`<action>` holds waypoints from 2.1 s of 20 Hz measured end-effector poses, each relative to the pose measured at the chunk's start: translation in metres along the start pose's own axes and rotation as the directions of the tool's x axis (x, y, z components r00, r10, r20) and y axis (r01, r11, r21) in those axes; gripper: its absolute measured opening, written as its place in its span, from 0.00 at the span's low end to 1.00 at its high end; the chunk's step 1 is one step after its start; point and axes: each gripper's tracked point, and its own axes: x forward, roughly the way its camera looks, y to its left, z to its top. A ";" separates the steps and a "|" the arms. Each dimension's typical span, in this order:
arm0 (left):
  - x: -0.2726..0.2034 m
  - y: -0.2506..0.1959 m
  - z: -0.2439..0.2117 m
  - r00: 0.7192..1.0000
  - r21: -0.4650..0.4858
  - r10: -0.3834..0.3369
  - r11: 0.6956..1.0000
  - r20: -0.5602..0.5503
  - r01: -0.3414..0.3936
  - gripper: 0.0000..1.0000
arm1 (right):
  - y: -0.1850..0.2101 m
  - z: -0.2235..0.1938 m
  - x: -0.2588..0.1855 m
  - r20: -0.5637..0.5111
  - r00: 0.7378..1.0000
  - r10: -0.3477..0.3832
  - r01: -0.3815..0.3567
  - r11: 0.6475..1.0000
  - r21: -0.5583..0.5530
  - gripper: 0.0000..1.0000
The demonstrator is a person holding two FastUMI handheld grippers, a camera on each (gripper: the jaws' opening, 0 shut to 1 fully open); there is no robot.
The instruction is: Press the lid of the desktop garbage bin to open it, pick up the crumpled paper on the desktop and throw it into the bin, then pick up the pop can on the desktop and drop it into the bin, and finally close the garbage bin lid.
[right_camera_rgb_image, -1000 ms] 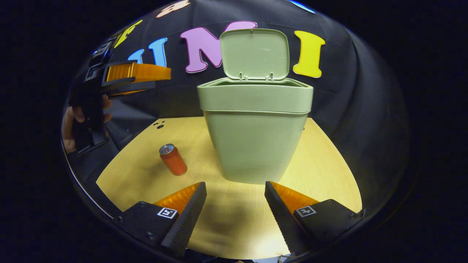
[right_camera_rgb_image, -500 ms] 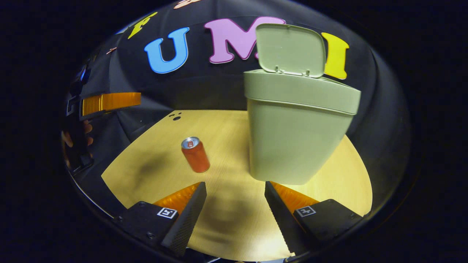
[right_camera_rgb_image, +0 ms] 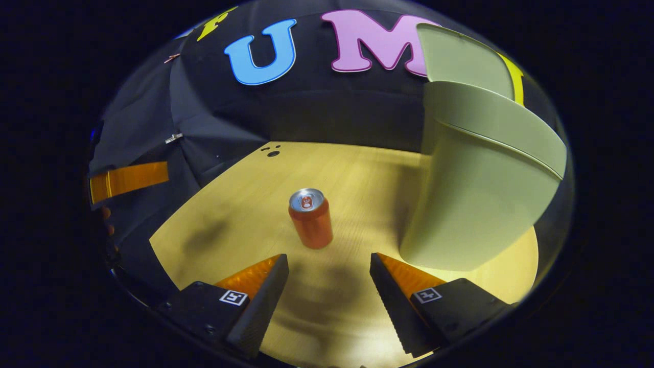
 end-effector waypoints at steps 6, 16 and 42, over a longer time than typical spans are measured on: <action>-0.013 0.048 -0.011 0.994 -0.048 0.108 0.993 -0.032 -0.109 0.96 | 0.022 0.014 0.047 -0.013 0.999 0.030 -0.030 1.000 0.000 1.00; -0.026 0.080 -0.044 0.979 -0.115 0.174 0.976 -0.109 -0.186 0.96 | 0.023 0.021 0.114 -0.047 0.999 0.018 -0.021 0.997 -0.070 1.00; 0.005 0.045 -0.050 0.986 -0.077 0.073 0.993 -0.148 -0.085 0.96 | 0.038 0.038 0.125 -0.047 0.998 0.050 -0.055 0.991 -0.124 0.84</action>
